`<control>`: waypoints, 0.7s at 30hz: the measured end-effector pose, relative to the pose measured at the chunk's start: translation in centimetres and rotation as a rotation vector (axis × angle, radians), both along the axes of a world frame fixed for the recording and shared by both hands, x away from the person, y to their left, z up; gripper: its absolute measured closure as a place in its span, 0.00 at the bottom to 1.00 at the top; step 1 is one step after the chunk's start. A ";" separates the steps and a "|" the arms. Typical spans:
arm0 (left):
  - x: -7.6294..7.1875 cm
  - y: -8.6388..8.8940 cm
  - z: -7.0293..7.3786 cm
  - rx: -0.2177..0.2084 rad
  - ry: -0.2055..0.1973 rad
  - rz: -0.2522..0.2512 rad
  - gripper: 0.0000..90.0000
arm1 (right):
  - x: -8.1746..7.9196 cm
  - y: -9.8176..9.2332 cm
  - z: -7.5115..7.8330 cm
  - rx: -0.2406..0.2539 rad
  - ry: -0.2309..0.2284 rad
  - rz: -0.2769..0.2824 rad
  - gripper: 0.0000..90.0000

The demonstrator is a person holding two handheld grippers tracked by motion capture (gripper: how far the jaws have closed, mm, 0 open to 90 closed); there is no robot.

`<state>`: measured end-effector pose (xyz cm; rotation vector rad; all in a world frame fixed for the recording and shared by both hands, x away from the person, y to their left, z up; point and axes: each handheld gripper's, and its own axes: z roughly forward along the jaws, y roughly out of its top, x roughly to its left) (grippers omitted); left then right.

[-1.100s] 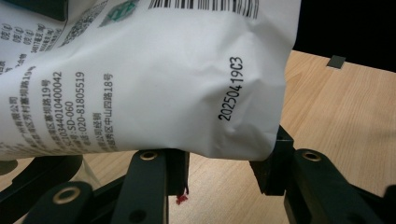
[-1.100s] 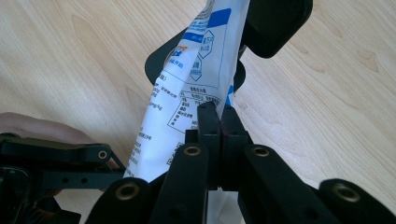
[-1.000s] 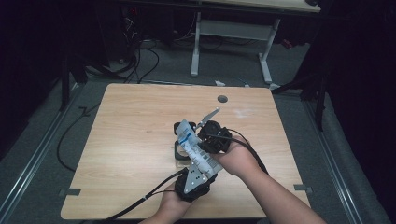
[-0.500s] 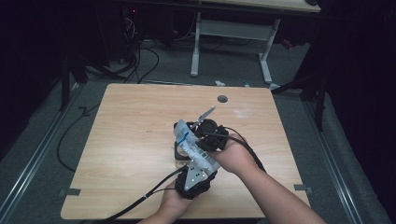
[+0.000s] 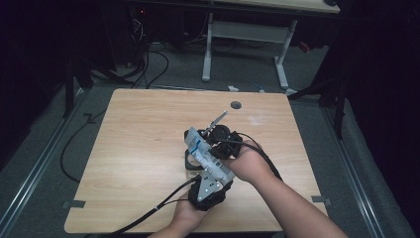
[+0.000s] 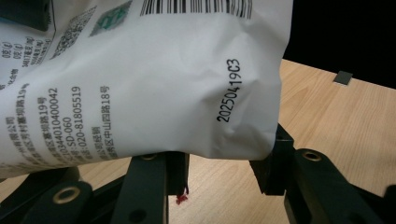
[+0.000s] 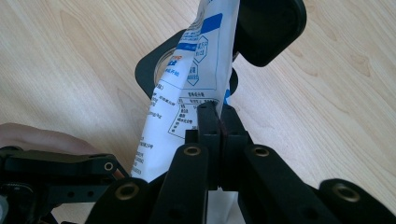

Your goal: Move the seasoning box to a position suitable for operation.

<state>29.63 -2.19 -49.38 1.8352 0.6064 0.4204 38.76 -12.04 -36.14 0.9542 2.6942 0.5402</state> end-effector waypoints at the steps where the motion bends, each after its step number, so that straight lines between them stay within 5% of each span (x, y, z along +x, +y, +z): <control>1: 0.0 0.0 0.0 0.003 -0.001 -0.001 0.69 | 0.0 0.0 0.0 0.004 0.002 -0.002 1.00; 21: 0.3 0.1 0.2 0.024 -0.006 -0.004 0.69 | 0.3 0.0 -0.1 0.014 0.007 0.001 1.00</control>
